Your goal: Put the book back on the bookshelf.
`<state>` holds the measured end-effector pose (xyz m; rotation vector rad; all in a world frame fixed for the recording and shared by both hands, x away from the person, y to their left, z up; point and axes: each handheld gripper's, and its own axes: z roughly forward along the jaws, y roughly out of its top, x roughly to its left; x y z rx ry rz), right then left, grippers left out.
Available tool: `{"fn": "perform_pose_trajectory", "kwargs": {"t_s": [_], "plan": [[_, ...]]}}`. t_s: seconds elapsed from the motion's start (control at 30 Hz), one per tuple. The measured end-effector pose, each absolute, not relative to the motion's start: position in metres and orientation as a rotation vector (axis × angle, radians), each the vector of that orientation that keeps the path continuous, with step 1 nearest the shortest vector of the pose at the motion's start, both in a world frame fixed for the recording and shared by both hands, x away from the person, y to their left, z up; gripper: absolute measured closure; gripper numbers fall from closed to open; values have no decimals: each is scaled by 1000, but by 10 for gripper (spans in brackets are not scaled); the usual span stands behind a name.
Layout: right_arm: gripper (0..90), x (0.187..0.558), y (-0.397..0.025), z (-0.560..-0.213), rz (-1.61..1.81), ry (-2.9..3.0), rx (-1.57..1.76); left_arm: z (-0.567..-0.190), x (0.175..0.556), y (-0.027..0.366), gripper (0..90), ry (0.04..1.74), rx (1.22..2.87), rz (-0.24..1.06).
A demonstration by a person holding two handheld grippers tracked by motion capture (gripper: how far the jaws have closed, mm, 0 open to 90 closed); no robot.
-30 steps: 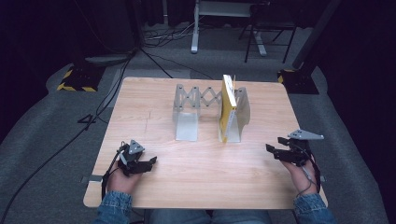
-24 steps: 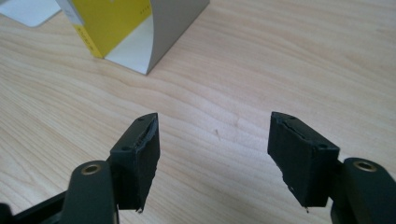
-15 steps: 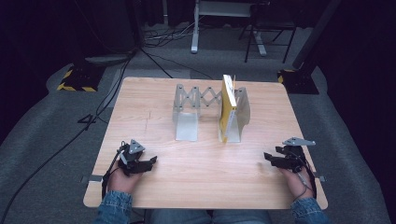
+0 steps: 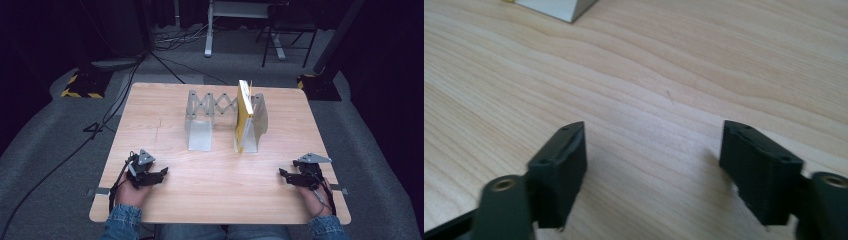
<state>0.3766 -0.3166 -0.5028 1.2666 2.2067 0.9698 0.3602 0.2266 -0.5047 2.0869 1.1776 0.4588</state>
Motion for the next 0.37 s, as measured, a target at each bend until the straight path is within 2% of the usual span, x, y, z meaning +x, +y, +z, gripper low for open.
{"fn": "perform_pose_trajectory", "kwargs": {"t_s": [0.13, 0.23, 0.3, 0.37], "plan": [[204, 377, -316, -505, 982, 2217, 1252, -505, 361, 227, 303, 1172, 2093, 464], [202, 377, -316, -505, 984, 2220, 1250, -505, 360, 227, 303, 1173, 2092, 463], [152, 376, -316, -505, 973, 2218, 1264, -505, 360, 227, 303, 1173, 2092, 463], [146, 377, -316, -505, 966, 2216, 1273, -505, 360, 227, 303, 1173, 2092, 464]]}}
